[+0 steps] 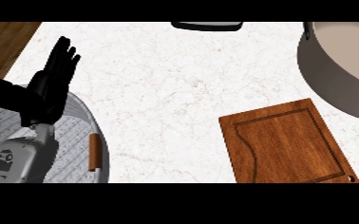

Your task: Pick the sweet potato from the cutting board and place it in the pot

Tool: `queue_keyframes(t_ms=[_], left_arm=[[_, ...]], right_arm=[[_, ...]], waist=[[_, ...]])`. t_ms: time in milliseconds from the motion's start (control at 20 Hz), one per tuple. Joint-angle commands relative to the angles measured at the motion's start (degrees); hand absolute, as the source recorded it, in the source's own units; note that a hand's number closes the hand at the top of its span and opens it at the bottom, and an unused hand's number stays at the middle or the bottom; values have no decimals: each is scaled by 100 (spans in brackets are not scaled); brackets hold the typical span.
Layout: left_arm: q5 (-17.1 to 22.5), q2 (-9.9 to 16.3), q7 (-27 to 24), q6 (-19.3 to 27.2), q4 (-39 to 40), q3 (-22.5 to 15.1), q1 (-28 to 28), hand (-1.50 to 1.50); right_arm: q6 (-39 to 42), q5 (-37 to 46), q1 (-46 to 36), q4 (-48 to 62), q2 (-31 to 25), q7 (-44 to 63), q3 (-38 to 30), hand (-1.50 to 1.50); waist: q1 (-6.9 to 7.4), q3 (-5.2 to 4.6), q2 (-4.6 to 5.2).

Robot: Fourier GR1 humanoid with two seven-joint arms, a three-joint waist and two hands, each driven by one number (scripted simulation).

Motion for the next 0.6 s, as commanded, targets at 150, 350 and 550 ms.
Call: queue_keyframes(t_ms=[150, 350, 550], left_arm=[[75, 80, 25, -117, 110, 180, -222, 0], [-36, -30, -55, -138, 40, -30, -137, 0], [-84, -144, -72, -44, 77, -73, -110, 0]], right_arm=[[255, 561, -976, 1413, 436, 307, 342, 150], [871, 569, -1033, 1760, 529, 199, 398, -150], [1633, 449, -1081, 1934, 656, -118, 366, -150]], waist=[[94, 38, 64], [189, 52, 101], [146, 56, 93]])
